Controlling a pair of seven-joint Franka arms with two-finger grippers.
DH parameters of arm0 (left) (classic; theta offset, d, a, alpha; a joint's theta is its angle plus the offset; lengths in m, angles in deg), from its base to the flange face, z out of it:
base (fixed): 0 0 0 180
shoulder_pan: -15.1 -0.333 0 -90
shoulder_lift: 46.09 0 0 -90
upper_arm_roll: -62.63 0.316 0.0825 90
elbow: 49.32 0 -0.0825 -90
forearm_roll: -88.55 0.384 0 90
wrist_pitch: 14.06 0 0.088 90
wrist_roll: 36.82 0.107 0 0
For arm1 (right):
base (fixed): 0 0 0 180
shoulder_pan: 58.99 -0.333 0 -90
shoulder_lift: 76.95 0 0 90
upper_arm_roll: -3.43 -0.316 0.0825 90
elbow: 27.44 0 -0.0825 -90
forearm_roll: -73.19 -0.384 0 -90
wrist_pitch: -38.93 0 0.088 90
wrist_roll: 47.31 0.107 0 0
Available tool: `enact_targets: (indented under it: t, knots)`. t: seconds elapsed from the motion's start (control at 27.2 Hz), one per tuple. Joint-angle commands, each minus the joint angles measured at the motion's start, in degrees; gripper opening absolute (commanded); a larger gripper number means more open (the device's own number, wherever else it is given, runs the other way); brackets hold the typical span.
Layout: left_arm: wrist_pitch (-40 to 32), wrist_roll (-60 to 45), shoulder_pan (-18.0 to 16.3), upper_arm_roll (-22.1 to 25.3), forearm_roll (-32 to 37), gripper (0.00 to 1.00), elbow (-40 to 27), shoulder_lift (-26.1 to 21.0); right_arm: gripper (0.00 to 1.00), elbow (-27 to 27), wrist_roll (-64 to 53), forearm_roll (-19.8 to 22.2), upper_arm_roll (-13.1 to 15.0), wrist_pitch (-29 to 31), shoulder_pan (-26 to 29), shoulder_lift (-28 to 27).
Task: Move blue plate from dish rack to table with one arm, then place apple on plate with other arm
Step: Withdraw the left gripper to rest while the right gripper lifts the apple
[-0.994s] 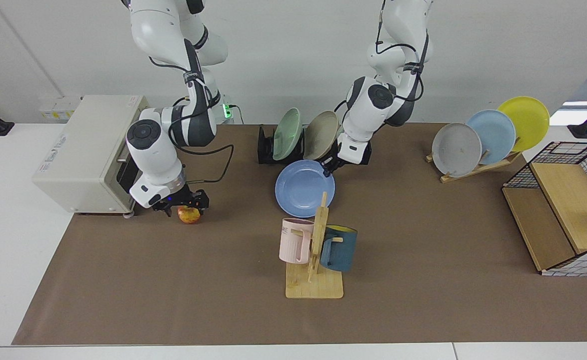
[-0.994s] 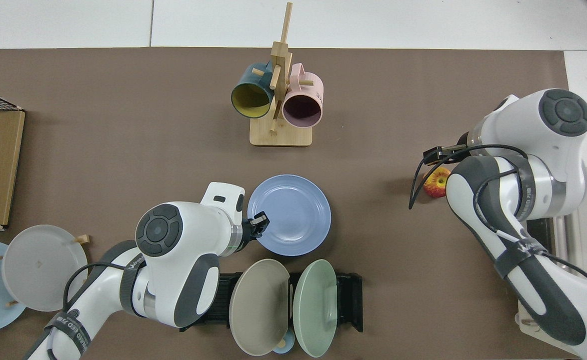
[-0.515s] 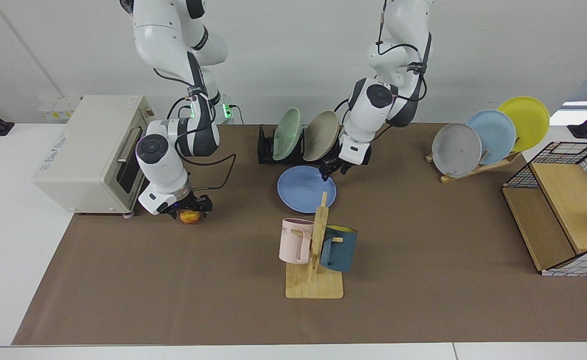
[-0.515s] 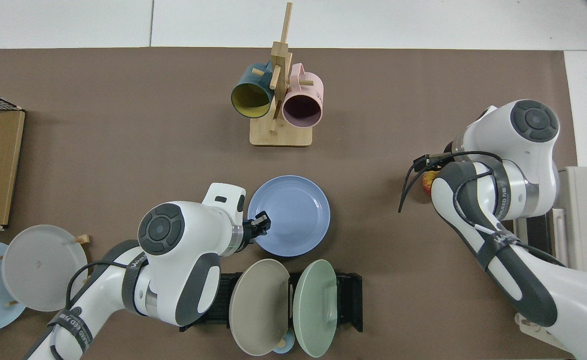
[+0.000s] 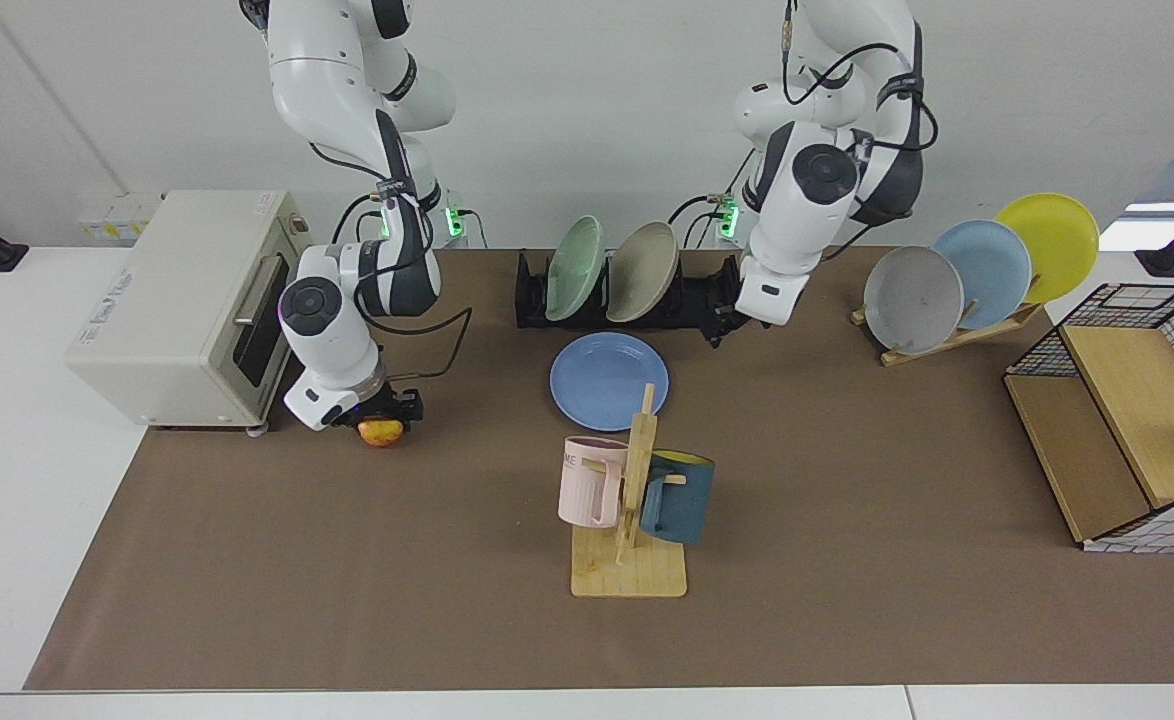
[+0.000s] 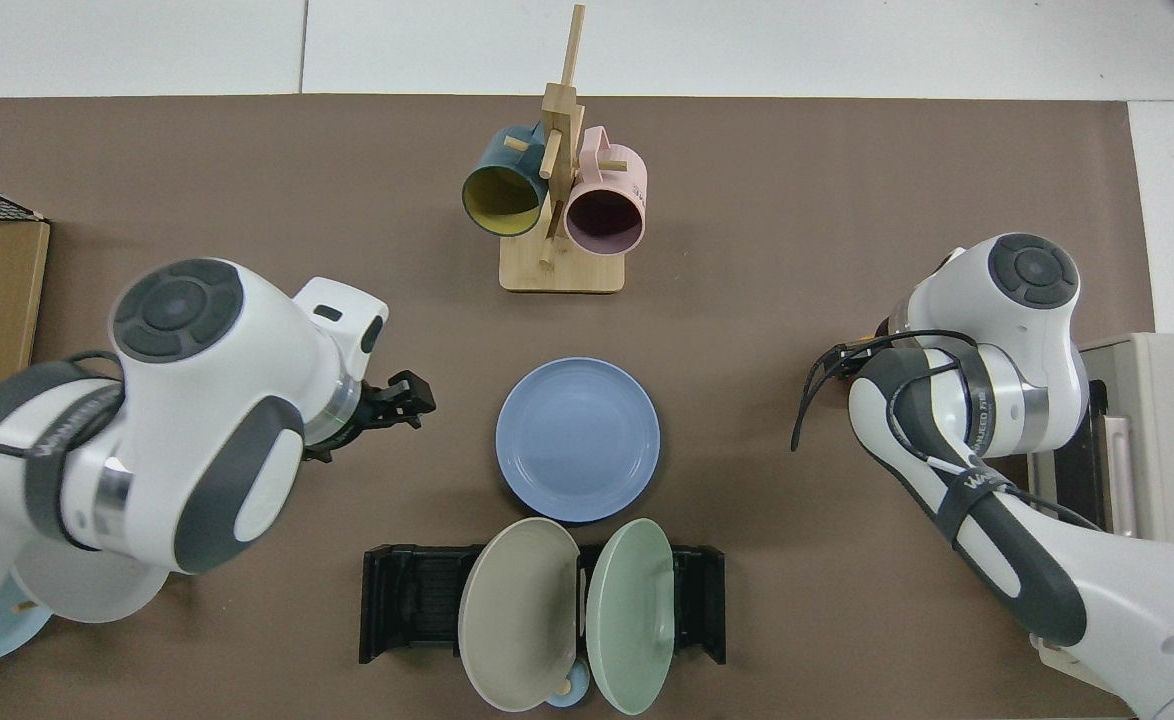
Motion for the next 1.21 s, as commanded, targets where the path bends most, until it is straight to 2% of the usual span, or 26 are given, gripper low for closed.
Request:
enact_targets:
  t: [0.0, 0.11, 0.22, 0.52, 0.66, 0.77, 0.92, 1.18]
  knots:
    - [-12.02, 9.81, 0.87, 6.65, 0.33, 1.0, 8.52, 0.49, 0.0, -0.51, -1.52, -0.05, 0.01, 0.99, -0.12, 0.29]
    - [-12.73, 10.62, 1.76, 9.39, 0.85, 1.0, 9.32, 1.54, 0.0, -1.92, -1.52, -0.05, 0.01, -0.33, -0.12, 0.72]
    - [-13.26, 11.31, 1.59, 10.09, 1.29, 1.0, 9.41, 3.82, 0.0, -3.15, -1.43, -0.05, 0.01, -2.08, -0.12, 1.78]
    - [-16.51, 23.96, 1.67, 18.7, 1.2, 1.0, 9.41, 8.49, 0.0, -8.07, -1.43, -0.22, -0.08, -8.58, -0.82, 6.52]
    - [-16.52, 28.53, 1.58, 20.64, 1.29, 1.0, 10.54, 8.23, 0.0, -12.72, -1.43, -0.57, -0.08, -14.99, -1.17, 7.84]
    - [-16.78, 31.0, 0.71, 20.99, 1.21, 1.0, 14.4, 6.74, 0.0, -14.49, -0.29, -1.1, -0.16, -17.99, -1.78, 8.55]
    - [-21.07, 31.18, 0.97, 21.96, 1.47, 1.0, 20.82, 1.91, 0.0, -14.67, 6.72, -0.4, -0.16, -18.26, -5.64, 8.73]
    - [-21.44, 32.24, 3.6, 24.24, 1.29, 1.0, 21.45, 1.72, 0.0, -14.67, 18.59, -1.02, -0.34, -17.12, -13.73, 8.11]
